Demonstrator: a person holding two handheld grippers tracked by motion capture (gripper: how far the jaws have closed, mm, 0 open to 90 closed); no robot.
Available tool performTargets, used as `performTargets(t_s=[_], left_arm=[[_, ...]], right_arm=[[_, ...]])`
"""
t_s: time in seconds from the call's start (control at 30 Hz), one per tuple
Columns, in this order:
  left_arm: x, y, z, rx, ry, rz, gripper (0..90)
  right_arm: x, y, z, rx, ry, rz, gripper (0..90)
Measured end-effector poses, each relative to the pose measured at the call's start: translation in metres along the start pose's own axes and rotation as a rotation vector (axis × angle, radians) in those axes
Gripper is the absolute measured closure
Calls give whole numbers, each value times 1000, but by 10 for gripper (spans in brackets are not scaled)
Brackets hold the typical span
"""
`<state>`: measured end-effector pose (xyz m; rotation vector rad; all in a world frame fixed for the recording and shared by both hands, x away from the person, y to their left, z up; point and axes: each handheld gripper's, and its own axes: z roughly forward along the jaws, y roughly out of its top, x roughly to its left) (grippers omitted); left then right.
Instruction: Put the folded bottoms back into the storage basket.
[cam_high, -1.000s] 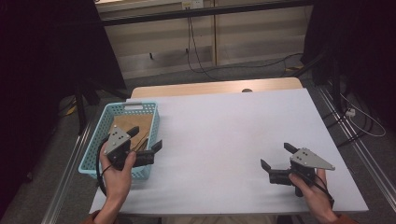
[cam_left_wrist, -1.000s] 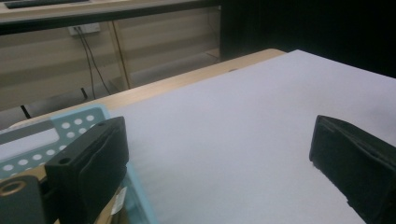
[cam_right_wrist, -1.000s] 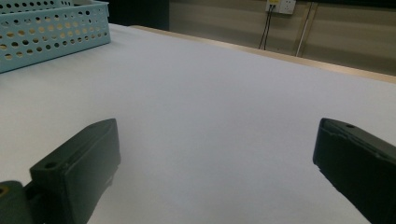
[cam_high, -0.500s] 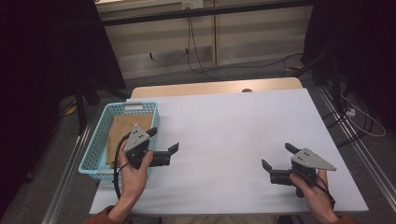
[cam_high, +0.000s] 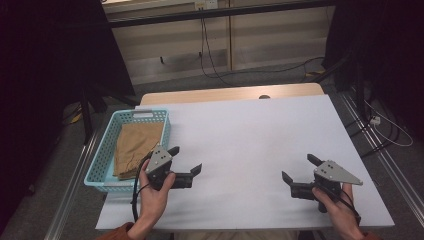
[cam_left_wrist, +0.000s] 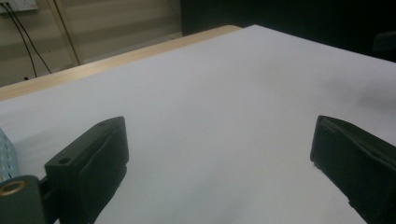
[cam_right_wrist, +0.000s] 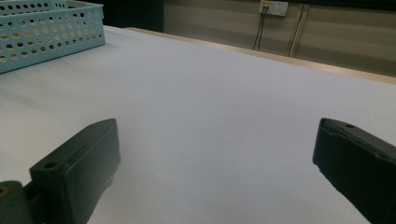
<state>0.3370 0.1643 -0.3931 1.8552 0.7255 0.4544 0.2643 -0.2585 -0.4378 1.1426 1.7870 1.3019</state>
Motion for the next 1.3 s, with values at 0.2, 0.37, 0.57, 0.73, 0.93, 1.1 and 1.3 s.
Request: performTargets(t_s=[0.2,0.37,0.57,0.73,0.93,1.1,1.3], left_arm=[[-5,-9,4,38,-23,7,44],[-8,-16,7,73,-31,-3,45],[-9,-25,13,102,-30,-32,46],[-13,-29,22,153,-100,-34,45],[-12,-31,27,158,-74,-42,43],[-11,-33,30,163,-48,-52,44],[-10,-33,30,173,-52,-54,43]], right_arm=[[0,0,-1,1,-6,2,6],[0,0,-1,0,-3,1,6],[0,0,-1,1,-5,4,6],[0,0,-1,4,-3,5,6],[0,-1,0,7,-3,8,7],[-1,-1,0,13,-3,6,7],[-1,-1,1,14,-3,4,7]])
